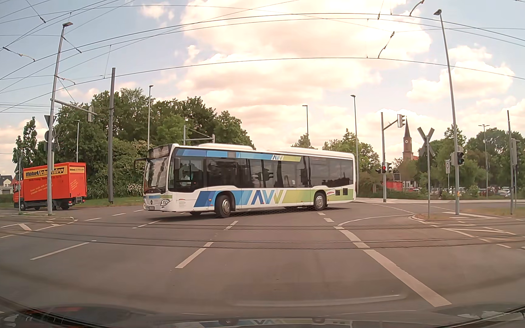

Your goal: Follow the waypoints while adhering to traffic rules and regulations

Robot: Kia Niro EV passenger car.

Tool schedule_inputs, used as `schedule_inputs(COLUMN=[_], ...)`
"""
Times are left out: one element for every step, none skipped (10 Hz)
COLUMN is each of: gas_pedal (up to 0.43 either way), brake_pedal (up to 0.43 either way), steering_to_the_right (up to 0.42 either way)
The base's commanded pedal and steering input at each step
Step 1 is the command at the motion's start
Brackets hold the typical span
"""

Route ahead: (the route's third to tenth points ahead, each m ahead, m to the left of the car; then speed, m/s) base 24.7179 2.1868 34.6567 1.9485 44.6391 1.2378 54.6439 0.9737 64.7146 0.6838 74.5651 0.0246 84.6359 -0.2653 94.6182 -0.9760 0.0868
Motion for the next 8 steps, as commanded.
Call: schedule_inputs(gas_pedal=[0.0,0.0,0.0,0.0,0.0,0.0,0.0,0.0], brake_pedal=[0.256,0.256,0.256,0.256,0.256,0.256,0.256,0.256], steering_to_the_right=[-0.002,-0.002,-0.003,-0.003,-0.004,-0.004,-0.004,-0.003])
